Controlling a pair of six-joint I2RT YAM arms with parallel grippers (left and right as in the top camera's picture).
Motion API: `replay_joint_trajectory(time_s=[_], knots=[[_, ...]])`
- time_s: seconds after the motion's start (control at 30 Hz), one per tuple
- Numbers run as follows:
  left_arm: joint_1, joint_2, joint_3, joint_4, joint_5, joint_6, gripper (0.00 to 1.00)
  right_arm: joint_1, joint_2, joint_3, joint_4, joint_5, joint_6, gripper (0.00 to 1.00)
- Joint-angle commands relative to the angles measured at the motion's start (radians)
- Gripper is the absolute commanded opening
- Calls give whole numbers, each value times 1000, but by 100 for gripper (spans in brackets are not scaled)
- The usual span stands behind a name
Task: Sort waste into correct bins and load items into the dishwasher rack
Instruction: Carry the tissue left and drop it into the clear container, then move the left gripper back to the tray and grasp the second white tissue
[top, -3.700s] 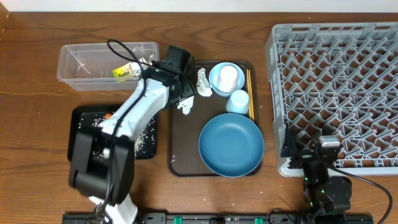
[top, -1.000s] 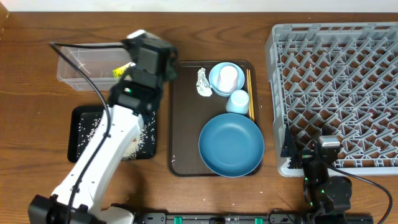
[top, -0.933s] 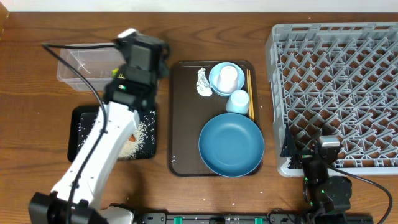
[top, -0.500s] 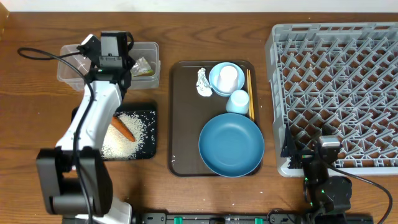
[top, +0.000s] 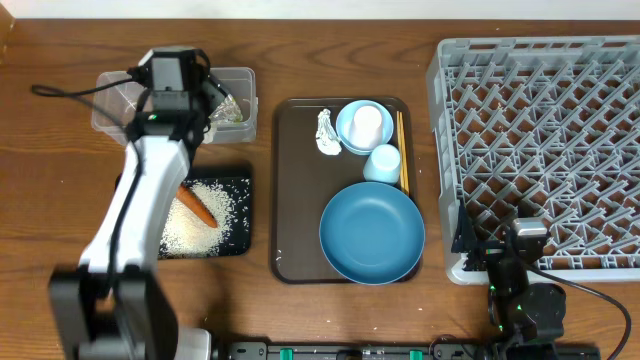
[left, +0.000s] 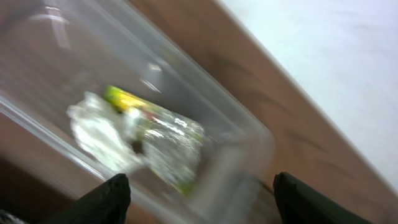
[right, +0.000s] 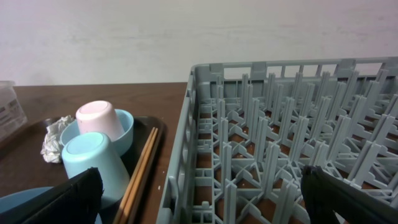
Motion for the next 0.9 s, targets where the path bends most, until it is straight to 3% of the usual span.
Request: replay_joint_trajectory(time_s=[0.0,0.17,0.33,0.57,0.87], knots=[[-34,-114,3,-57,216,22,78,25,0,-2,-4,0,-13,99],[-146,-135,2,-190,244,100,78,25,0,-2,-4,0,-13,99],[-280,-48,1,-251,244,148,79,25,0,-2,-4,0,-13,99],[-390,146,1,-190,244,148,79,25,0,-2,-4,0,-13,99],[-406,292,1,-84,195,148,78,25,0,-2,-4,0,-13,99]])
